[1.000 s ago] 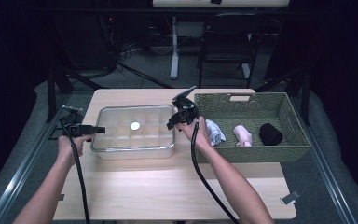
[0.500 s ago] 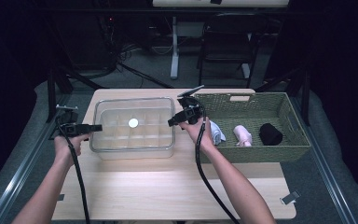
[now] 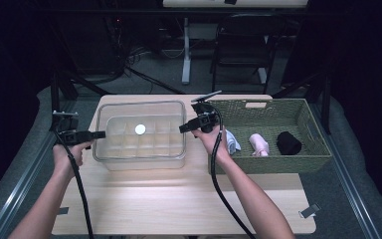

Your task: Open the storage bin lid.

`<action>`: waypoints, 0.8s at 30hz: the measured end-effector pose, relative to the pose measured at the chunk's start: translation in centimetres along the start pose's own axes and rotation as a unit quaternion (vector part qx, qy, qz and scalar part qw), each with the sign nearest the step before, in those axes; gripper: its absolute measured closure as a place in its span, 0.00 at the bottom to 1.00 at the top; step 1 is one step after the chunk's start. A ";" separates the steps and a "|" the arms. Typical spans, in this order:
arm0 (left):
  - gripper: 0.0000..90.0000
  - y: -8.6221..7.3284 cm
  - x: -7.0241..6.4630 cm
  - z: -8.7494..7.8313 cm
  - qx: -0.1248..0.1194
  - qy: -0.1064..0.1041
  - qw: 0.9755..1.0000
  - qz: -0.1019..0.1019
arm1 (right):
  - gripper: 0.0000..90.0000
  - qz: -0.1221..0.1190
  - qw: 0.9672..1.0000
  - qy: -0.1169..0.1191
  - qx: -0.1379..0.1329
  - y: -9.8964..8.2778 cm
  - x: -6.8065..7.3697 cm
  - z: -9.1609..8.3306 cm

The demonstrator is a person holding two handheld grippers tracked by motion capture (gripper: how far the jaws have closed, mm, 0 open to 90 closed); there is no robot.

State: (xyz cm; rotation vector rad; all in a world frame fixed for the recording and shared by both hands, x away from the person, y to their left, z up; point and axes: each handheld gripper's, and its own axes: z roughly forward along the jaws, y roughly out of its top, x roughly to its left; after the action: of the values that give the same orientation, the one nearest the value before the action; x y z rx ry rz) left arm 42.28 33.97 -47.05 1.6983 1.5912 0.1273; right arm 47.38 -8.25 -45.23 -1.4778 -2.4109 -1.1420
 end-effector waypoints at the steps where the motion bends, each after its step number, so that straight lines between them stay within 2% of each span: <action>1: 0.63 0.1 -0.1 -0.3 -0.003 0.001 1.000 0.004 | 0.77 0.001 1.000 0.003 -0.004 0.0 0.1 -0.1; 3: 0.63 0.0 -0.2 -0.4 -0.003 0.001 1.000 0.004 | 0.77 -0.003 1.000 0.002 -0.002 0.0 0.2 -0.3; 7: 0.64 0.1 -0.5 -1.0 -0.003 -0.003 1.000 0.013 | 0.78 0.000 1.000 0.012 -0.015 -0.2 0.4 -0.8; 14: 0.64 -0.1 -0.8 -1.7 -0.008 -0.008 1.000 0.015 | 0.78 -0.008 1.000 0.014 -0.021 -0.5 0.8 -1.5; 24: 0.66 -0.6 -1.6 -3.0 -0.020 -0.017 0.999 0.021 | 0.78 -0.029 0.999 0.015 -0.036 -1.2 1.5 -2.9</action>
State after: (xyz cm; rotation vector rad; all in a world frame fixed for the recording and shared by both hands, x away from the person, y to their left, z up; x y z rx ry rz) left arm 39.77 33.86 -44.72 1.6960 1.5189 0.1501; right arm 44.82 -9.26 -43.18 -1.4084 -2.4330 -1.2655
